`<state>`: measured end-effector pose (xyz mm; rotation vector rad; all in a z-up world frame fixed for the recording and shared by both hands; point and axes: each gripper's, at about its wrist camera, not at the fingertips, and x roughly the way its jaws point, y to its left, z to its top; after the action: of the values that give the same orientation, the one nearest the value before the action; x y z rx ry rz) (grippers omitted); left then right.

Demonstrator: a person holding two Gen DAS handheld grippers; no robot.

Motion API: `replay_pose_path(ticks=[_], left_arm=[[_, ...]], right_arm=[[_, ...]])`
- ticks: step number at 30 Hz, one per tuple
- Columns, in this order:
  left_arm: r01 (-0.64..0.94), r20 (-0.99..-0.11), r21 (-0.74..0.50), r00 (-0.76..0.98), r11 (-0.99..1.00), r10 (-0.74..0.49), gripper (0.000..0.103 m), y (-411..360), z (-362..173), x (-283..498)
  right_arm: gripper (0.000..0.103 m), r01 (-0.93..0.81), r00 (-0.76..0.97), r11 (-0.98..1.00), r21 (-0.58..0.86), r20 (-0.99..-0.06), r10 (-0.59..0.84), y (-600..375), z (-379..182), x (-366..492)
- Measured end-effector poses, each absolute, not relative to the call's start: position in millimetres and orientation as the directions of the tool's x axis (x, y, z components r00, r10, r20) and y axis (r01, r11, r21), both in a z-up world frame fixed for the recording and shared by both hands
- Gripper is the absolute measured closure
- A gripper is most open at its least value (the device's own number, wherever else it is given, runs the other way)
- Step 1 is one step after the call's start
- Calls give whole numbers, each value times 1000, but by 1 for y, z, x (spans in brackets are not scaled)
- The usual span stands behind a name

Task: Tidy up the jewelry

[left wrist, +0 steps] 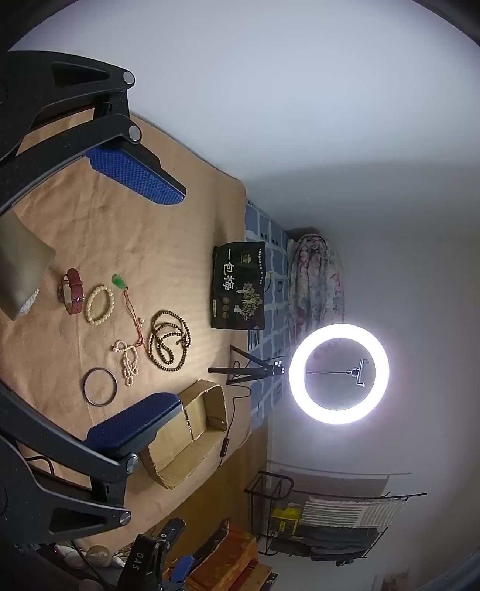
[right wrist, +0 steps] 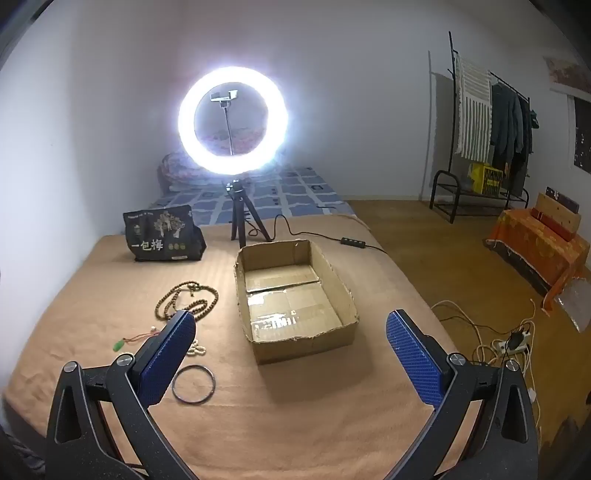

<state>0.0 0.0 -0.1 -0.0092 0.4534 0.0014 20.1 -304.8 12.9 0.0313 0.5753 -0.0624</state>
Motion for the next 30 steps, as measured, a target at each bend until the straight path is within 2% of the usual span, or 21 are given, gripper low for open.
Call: replay_pose_path(ticks=[30], left_arm=[[-11,-432,13,902,1000,15,0,-1,4,2]], right_arm=[[0,55,833,998,-19,-550,-56,-301,12,21]])
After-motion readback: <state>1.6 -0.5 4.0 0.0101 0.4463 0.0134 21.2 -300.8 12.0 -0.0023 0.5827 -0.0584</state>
